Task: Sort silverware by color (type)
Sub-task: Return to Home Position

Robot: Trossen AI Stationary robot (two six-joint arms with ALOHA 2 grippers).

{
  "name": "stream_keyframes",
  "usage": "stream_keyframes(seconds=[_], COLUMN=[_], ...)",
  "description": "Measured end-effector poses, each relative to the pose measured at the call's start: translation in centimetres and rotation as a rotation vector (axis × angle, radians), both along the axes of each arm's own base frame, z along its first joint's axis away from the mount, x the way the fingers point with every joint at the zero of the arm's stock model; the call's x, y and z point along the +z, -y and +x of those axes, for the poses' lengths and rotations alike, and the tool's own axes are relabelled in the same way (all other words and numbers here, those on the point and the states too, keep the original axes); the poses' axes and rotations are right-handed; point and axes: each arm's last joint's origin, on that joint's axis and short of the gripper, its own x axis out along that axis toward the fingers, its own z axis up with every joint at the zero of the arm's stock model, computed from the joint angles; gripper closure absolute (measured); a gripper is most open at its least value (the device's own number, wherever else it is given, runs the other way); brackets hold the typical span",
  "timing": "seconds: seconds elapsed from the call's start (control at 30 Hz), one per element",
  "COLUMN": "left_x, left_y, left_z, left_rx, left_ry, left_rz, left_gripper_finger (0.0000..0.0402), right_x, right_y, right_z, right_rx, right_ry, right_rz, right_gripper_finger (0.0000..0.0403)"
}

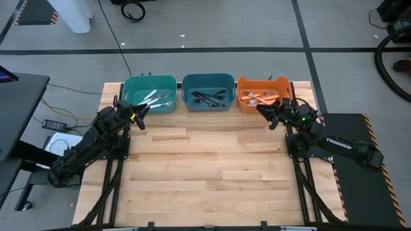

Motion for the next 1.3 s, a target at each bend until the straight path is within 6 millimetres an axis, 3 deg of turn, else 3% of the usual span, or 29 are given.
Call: stream_keyframes(seconds=[0.1, 0.37, 0.57, 0.73, 0.87, 1.13, 1.3], left_x=[0.0, -1.1, -1.7, -2.0, -1.9, -1.9, -1.9], left_y=[0.0, -0.4, -0.7, -0.9, -0.9, -1.0, -1.0], left_z=[0.0, 0.4, 0.8, 1.0, 1.0, 1.0, 1.0], left_rx=[0.000, -0.012, -0.016, -0.019, -0.015, 0.041, 0.041], left_ry=[-0.003, -0.088, -0.153, -0.187, -0.164, 0.003, 0.004], left_rz=[-0.002, 0.018, -0.033, -0.050, -0.055, -0.232, -0.232], left_gripper_finger=[0.0271, 0.0271, 0.0271, 0.0271, 0.0271, 0.0271, 0.0271], right_x=[-1.0, -1.0, -1.6, -2.5, -2.7, -2.7, -2.7], right_y=[0.0, 0.0, 0.1, 0.3, 0.3, 0.3, 0.3], right_z=[0.0, 0.0, 0.1, 0.0, -0.1, -0.1, -0.1], right_rx=[0.001, -0.005, -0.028, -0.099, -0.113, -0.116, -0.116], right_ry=[-0.007, -0.029, -0.129, -0.213, -0.229, -0.228, -0.228], right_rz=[0.002, -0.043, -0.110, -0.065, -0.055, -0.056, -0.055], right_gripper_finger=[0.0313, 0.0313, 0.0313, 0.0313, 0.0313, 0.0313, 0.0313])
